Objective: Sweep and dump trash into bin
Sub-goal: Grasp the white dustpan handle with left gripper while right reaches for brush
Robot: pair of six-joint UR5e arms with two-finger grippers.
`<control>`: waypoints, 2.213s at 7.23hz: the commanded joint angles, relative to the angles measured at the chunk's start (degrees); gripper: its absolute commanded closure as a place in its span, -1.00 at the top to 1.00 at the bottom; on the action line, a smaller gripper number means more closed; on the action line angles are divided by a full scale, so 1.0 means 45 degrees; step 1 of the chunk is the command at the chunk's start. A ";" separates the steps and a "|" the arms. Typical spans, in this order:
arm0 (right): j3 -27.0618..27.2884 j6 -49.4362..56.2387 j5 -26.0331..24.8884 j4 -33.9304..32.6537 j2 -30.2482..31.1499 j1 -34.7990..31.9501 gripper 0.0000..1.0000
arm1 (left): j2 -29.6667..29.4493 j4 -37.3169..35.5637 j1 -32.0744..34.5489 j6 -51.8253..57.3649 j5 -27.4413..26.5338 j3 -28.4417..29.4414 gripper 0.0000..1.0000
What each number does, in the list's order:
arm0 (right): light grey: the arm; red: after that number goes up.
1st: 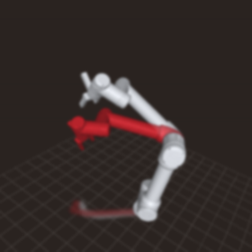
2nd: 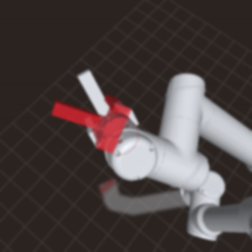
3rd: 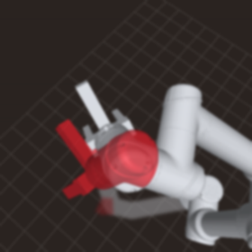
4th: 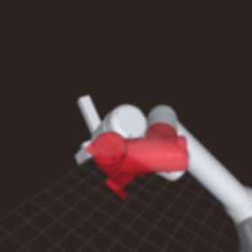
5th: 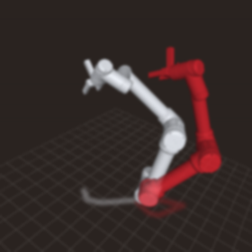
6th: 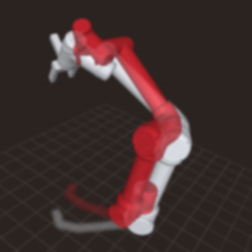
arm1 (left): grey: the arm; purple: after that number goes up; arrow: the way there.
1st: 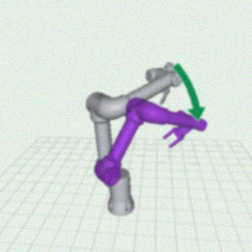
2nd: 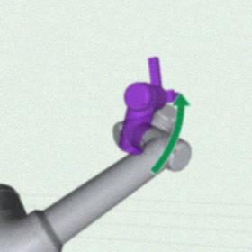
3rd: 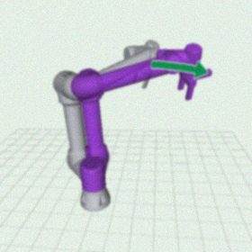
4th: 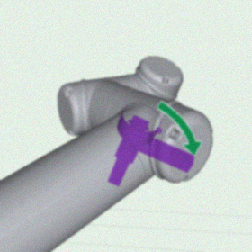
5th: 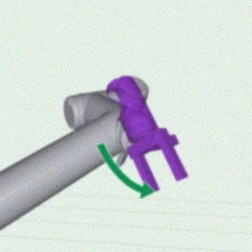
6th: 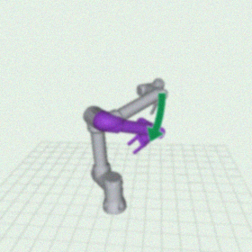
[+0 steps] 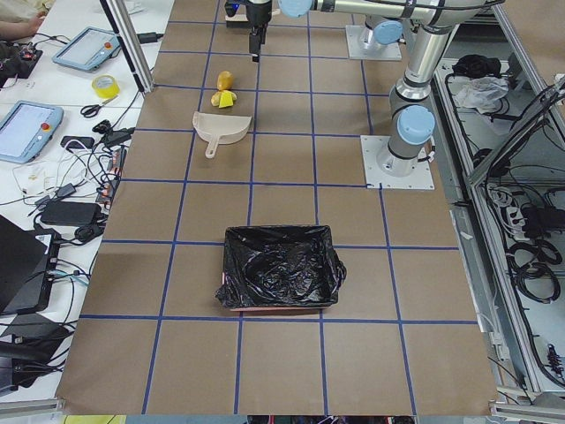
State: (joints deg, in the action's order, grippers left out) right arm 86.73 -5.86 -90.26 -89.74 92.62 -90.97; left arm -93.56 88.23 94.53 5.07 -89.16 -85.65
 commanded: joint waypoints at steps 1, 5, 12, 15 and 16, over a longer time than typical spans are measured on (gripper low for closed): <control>0.0005 0.0012 -0.0019 0.0000 0.0003 0.0000 1.00 | 0.0532 -0.0017 0.0029 0.0083 0.0030 -0.0746 1.00; 0.0005 0.0129 -0.0078 0.0019 -0.0151 0.0000 1.00 | 0.0830 -0.0311 -0.0206 -0.0053 -0.0358 -0.1165 1.00; 0.3027 0.3008 -0.1992 -0.1968 -0.1169 0.0699 0.92 | -0.1429 -0.2553 -0.3561 1.2508 0.0316 -0.1672 1.00; 0.4335 0.6912 -0.1680 -0.3660 -0.1324 0.3566 0.87 | -0.4045 -0.6090 -0.3624 1.9393 0.0303 -0.1302 0.99; 0.4747 0.7352 -0.1699 -0.4832 -0.1692 0.4154 0.89 | -0.4846 -0.6092 -0.3624 2.0077 0.0283 -0.0797 0.99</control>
State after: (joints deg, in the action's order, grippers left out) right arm 105.49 22.72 -97.95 -105.43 86.45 -76.24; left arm -110.83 62.34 78.27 89.82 -87.82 -91.39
